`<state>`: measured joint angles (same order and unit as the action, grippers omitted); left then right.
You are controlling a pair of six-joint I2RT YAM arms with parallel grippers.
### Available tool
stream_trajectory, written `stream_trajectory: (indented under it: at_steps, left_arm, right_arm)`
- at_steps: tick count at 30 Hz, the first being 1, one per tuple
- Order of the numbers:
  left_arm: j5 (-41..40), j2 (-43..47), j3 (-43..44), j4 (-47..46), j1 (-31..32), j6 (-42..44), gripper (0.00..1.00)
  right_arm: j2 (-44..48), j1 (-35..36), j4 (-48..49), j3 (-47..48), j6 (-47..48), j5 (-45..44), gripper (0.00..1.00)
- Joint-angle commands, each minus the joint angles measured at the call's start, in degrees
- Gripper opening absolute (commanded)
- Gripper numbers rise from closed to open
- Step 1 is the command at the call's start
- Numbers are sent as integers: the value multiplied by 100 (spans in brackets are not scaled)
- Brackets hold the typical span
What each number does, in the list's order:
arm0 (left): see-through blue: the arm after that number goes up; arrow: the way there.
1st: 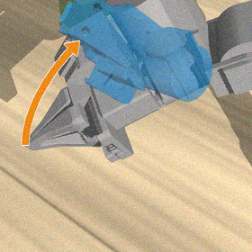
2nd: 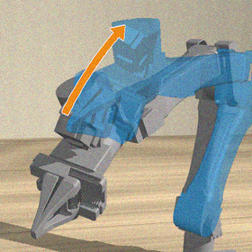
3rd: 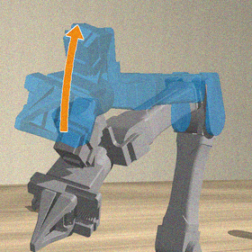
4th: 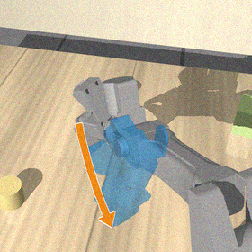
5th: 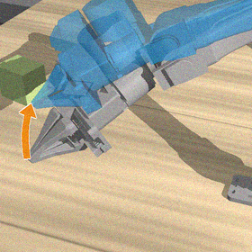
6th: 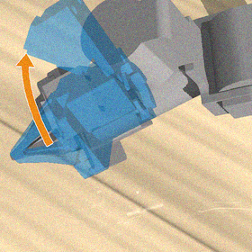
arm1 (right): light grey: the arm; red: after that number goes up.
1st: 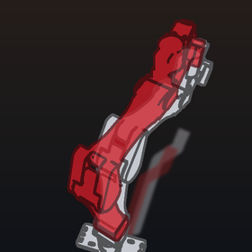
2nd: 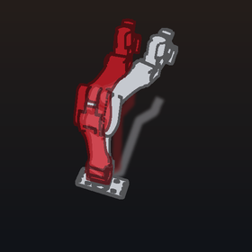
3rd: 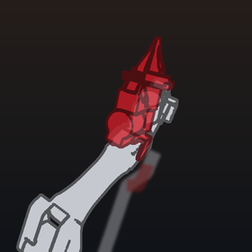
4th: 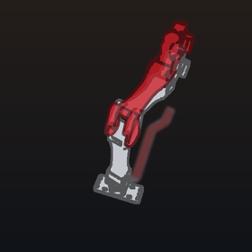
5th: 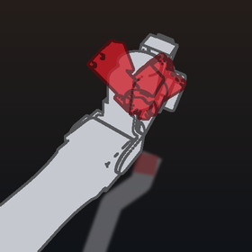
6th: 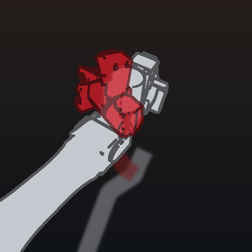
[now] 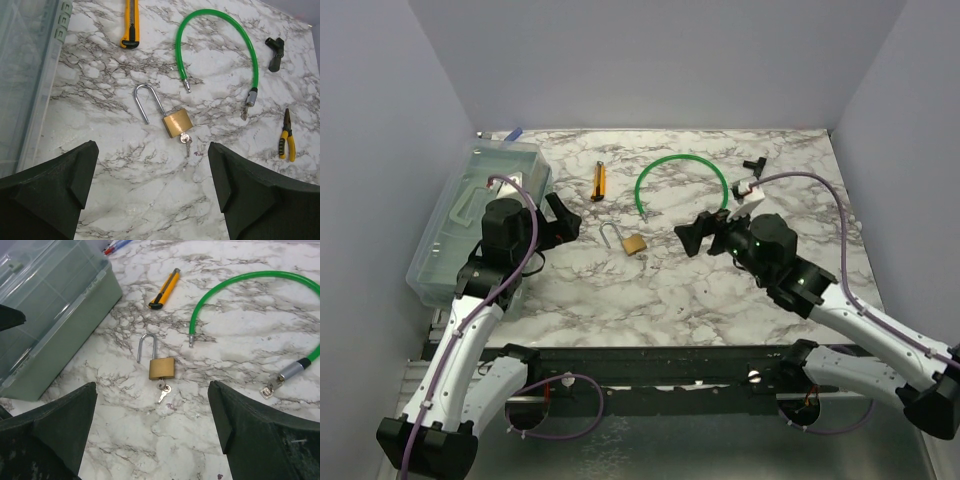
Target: Unlock with the key
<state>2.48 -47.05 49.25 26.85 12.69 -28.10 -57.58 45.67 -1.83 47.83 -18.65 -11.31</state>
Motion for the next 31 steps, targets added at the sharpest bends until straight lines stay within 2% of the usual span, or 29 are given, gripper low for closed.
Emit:
stream_trajectory:
  at_steps: [1,7,12,31]
  left_arm:
    - [278,143,-60,-255,-39,267,99]
    - [281,362,-172,-448,-46,311,99]
    - [110,471,-236,-497,-45,341,99]
    - [-92,617,-286,-497,-43,382,99]
  right_arm:
    - [815,-18,-94,-565,-362,-641,100]
    - [1923,-16,210,-1403,-939,-1054,100]
    - [2389,-20,296,-1807,-1142,-1319,100]
    - [2348,-21,295,-1788,-1121,-1449,100]
